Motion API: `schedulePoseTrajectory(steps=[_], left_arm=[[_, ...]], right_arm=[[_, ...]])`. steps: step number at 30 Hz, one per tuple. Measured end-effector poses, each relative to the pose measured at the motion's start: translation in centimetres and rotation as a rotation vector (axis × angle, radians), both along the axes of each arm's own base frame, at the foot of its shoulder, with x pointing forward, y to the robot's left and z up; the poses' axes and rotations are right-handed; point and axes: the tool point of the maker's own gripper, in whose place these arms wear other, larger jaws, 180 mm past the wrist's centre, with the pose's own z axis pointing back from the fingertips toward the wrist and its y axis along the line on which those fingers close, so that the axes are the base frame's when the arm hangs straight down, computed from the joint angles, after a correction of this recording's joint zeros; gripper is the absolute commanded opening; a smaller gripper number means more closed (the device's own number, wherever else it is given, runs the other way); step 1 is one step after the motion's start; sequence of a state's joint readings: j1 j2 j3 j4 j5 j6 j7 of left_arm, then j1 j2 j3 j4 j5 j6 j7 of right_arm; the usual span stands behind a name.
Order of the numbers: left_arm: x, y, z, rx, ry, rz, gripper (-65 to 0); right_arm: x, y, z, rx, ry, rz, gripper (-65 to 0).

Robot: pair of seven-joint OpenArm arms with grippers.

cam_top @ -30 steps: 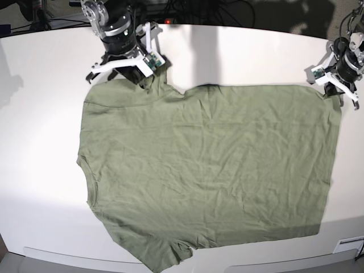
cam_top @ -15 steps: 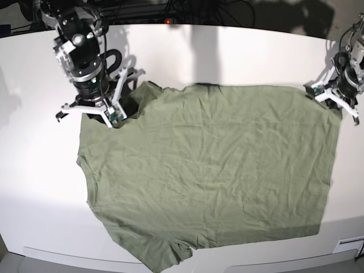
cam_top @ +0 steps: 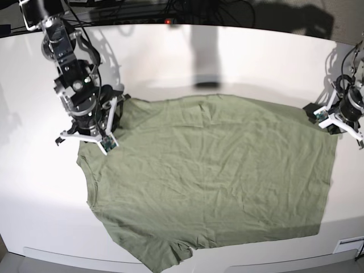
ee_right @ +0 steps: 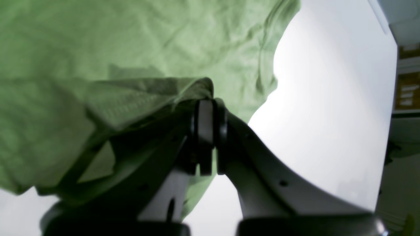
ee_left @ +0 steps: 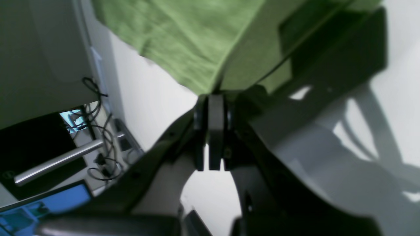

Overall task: Fold the T-shirt properly
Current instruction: 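Lift the shoulder edge and pull it over the shirt toward the hem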

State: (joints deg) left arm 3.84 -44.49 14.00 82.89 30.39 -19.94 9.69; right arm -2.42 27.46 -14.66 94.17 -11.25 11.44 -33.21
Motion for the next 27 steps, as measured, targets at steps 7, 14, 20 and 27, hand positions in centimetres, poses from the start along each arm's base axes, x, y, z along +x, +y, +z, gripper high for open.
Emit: schedulePoseTrajectory(steps=[7,14,20,27], left_arm=[[2.0,-2.0,1.1,-0.120,-0.048,0.032,-65.0],[4.6,-2.5,0.7,-0.171,-0.073,0.096,-65.0],[5.9,0.2,-0.5,-0.162,-0.082,0.205,-65.0],[6.3,1.5,-0.8,-0.157,-0.087,0.234,-65.0]], right_arm=[[3.3,-0.1,0.4,0.055,0.008,-0.006,-65.0],[6.6,0.8,-0.1,0.098,0.019,-0.037,-65.0],[9.0,0.7,0.6,0.099,0.018,-0.043,-65.0],[10.1,0.2,0.7,0.099,0.029,-0.039,-65.0]])
